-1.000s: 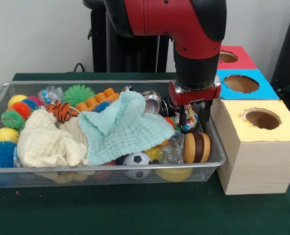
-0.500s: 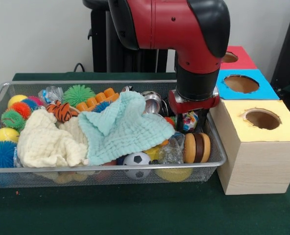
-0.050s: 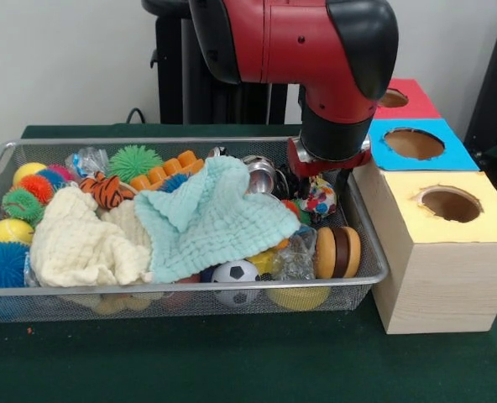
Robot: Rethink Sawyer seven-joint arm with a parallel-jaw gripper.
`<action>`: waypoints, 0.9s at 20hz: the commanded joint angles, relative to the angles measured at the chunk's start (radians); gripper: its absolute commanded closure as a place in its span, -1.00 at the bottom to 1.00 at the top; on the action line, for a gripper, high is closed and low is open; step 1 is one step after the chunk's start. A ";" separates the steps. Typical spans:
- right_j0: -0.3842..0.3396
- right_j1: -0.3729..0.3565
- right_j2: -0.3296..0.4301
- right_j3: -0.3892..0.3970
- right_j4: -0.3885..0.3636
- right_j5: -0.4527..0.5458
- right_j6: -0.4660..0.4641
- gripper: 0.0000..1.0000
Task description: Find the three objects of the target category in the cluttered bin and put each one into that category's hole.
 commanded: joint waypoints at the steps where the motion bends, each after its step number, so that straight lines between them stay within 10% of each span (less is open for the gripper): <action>1: 0.027 0.071 0.035 -0.022 -0.010 0.142 0.114 -1.00; 4: 0.017 0.079 0.047 0.006 -0.008 0.043 0.120 -1.00; 5: 0.013 0.083 0.052 0.019 -0.004 -0.001 0.128 1.00; 11: -0.009 0.075 0.080 0.052 -0.009 -0.158 0.121 1.00; 18: 0.038 -0.099 0.030 0.061 0.029 0.087 0.149 1.00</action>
